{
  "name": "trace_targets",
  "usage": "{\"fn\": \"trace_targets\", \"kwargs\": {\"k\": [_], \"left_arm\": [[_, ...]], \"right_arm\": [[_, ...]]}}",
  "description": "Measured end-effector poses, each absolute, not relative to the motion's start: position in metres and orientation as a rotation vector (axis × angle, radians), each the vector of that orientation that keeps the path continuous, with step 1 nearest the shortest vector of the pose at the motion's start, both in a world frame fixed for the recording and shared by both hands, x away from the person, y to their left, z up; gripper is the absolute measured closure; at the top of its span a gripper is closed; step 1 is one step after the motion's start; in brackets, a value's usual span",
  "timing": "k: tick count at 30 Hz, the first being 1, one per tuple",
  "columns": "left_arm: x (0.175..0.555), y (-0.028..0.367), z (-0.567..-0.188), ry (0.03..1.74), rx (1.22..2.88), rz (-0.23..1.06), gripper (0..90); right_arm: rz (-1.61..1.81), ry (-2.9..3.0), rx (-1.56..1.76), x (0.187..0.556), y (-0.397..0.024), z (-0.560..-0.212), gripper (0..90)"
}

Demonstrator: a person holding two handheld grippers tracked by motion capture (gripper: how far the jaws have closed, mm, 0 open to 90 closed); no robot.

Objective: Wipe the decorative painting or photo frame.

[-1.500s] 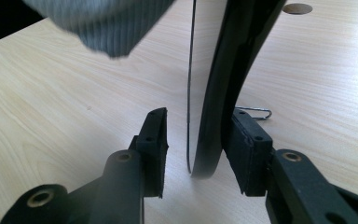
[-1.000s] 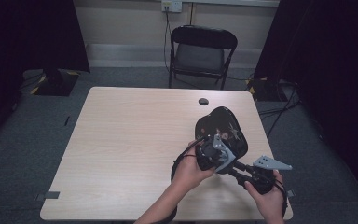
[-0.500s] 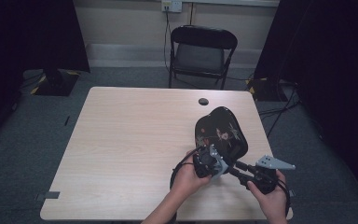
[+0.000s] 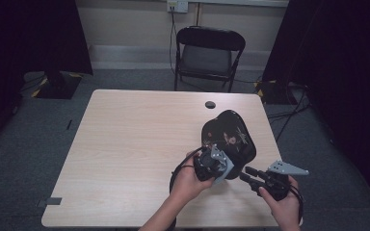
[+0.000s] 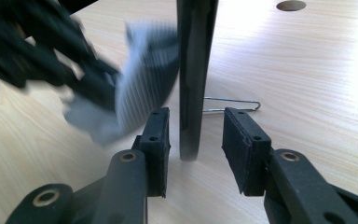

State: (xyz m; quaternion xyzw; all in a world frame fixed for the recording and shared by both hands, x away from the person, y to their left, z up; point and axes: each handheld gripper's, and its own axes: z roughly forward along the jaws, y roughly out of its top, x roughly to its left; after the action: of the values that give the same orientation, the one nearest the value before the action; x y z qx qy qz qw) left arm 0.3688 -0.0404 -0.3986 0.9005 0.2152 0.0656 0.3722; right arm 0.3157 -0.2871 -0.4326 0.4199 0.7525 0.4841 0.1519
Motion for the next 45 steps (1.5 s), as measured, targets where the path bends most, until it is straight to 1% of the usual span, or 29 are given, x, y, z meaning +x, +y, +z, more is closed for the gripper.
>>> {"fn": "trace_targets", "kwargs": {"k": [6, 11, 14, 18, 23, 30, 45], "left_arm": [[0.366, -0.038, -0.350, 0.507, 2.223, 0.235, 82.5], [0.368, -0.046, -0.320, 0.470, 2.194, 0.286, 82.3], [0.368, -0.053, -0.309, 0.444, 2.184, 0.297, 82.3], [0.369, -0.067, -0.308, 0.420, 2.208, 0.289, 82.4], [0.370, -0.076, -0.322, 0.415, 2.242, 0.269, 82.6], [0.370, -0.073, -0.348, 0.434, 2.279, 0.236, 82.6], [0.370, -0.069, -0.434, 0.538, 2.376, 0.096, 82.6]], "right_arm": [[1.392, 2.171, 1.213, 0.316, -0.289, -0.433, 63.9], [1.387, 2.189, 1.202, 0.316, -0.287, -0.434, 66.9], [1.384, 2.193, 1.206, 0.317, -0.286, -0.434, 68.6], [1.385, 2.195, 1.202, 0.318, -0.287, -0.435, 70.0], [1.386, 2.199, 1.200, 0.319, -0.286, -0.436, 70.1], [1.381, 2.210, 1.192, 0.319, -0.285, -0.436, 70.4], [1.392, 2.195, 1.195, 0.317, -0.291, -0.432, 71.4]]}}
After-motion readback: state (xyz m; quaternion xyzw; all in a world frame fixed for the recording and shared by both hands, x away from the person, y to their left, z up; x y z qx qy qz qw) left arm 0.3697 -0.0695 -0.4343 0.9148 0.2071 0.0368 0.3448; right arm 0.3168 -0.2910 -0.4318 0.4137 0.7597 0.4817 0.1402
